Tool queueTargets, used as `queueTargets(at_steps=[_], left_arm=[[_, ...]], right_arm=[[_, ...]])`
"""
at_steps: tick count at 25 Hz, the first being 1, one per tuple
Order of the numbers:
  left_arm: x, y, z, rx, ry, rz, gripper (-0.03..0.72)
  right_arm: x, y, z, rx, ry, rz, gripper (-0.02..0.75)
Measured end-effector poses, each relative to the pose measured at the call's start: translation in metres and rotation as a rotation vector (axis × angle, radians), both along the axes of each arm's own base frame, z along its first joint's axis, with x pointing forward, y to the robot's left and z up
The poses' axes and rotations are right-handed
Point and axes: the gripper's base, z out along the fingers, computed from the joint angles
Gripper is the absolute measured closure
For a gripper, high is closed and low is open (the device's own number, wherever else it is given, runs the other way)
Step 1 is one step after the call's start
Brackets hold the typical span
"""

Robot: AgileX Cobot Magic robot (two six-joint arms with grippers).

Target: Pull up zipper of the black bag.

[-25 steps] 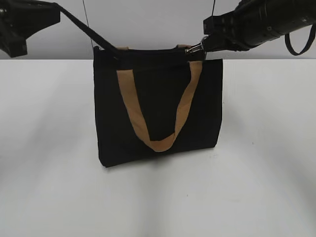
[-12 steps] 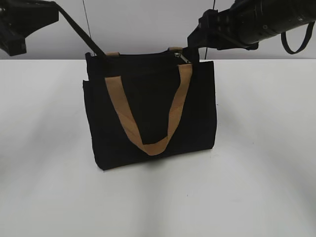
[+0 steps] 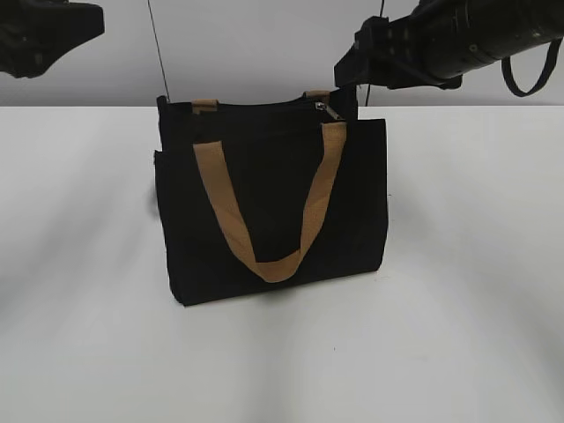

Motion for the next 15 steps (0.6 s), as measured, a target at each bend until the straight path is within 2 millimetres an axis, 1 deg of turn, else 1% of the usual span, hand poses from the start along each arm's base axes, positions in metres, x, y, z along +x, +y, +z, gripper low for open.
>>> queueTargets(at_steps=[1,3,8,10,13,15], left_arm=[[0.002,0.002,-0.001,-0.003,0.013,0.034,0.229],[0.005,0.007,-0.001,-0.026,0.038,0.102,0.211],[0.011,0.017,-0.003,-0.091,0.102,0.248,0.200],[0.015,0.028,-0.007,-0.162,0.182,0.396,0.200],[0.017,0.055,-0.023,-0.282,0.392,0.691,0.200],[0.017,0.064,-0.035,-0.299,0.486,0.791,0.200]], right_arm=[[0.000,0.000,0.000,0.000,0.000,0.000,0.155],[0.000,0.000,0.000,0.000,0.000,0.000,0.155],[0.000,0.000,0.000,-0.001,0.000,0.000,0.155],[0.000,0.000,0.000,-0.001,0.000,0.000,0.155],[0.000,0.000,0.000,-0.003,-0.002,0.001,0.155],[0.000,0.000,0.000,-0.006,-0.003,0.003,0.155]])
